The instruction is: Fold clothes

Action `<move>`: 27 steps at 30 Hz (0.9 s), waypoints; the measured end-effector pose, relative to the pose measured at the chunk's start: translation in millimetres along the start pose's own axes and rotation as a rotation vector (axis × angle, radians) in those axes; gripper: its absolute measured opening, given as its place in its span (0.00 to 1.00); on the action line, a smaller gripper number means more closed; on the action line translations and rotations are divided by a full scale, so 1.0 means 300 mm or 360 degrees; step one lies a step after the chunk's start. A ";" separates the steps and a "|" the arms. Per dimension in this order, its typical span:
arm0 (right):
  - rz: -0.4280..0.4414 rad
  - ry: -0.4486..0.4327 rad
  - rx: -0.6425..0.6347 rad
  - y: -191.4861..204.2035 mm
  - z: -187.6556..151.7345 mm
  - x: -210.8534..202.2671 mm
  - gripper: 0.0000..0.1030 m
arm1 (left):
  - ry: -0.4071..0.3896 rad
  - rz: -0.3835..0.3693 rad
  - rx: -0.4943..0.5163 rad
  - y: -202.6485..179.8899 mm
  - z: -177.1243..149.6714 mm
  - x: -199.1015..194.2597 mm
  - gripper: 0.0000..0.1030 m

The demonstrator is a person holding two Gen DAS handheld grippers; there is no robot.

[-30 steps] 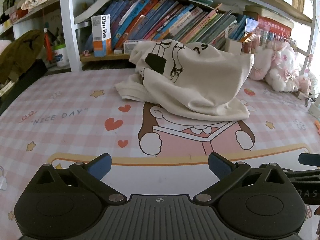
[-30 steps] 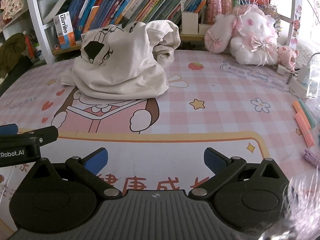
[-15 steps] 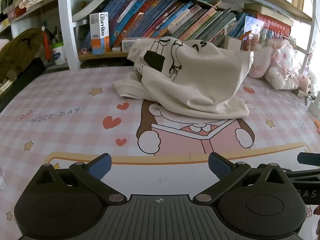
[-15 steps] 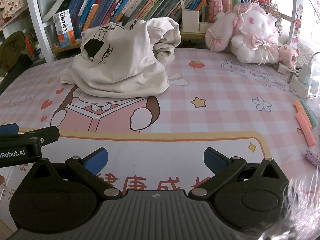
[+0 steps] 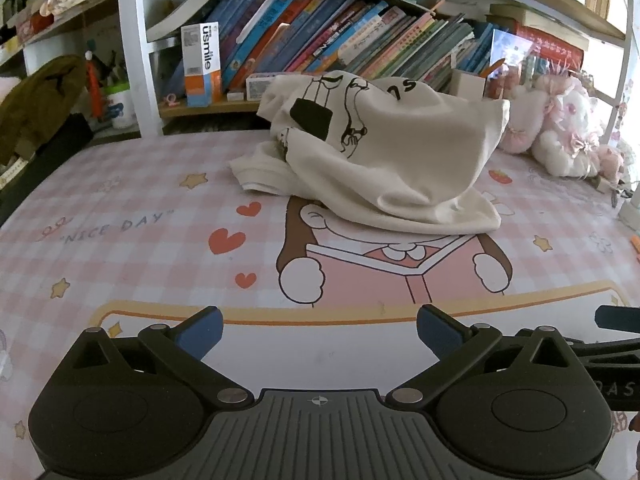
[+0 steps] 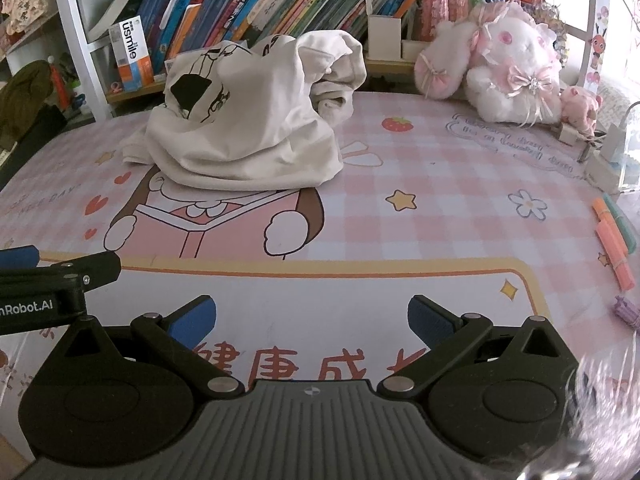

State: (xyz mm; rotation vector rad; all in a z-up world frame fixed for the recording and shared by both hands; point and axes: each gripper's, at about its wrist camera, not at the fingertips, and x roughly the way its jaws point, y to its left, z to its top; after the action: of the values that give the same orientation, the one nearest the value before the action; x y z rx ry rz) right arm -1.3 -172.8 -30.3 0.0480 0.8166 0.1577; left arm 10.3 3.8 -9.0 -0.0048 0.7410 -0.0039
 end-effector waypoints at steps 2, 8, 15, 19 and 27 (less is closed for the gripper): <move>0.0011 -0.0001 -0.0008 0.005 -0.004 -0.001 1.00 | 0.0001 -0.0003 -0.0003 0.001 -0.003 0.001 1.00; 0.0057 -0.0014 -0.0043 0.016 -0.011 -0.005 1.00 | 0.0013 -0.0014 -0.0004 0.008 -0.009 0.006 1.00; 0.0102 -0.0035 -0.0121 0.025 -0.006 0.001 0.98 | 0.0033 -0.0043 -0.0026 0.022 -0.006 0.020 1.00; 0.0128 -0.0045 -0.0223 0.036 0.006 0.006 0.98 | 0.0031 -0.0075 -0.0019 0.020 -0.001 0.020 1.00; 0.0217 -0.0113 -0.0670 0.066 0.068 0.044 0.72 | 0.0002 -0.0120 0.0045 0.010 0.015 0.012 1.00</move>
State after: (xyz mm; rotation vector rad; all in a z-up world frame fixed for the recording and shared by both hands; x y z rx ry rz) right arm 20.1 -150.7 -23.8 -0.2864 0.6960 0.4515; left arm 16.0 6.9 -8.2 -0.0060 0.7418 -0.0863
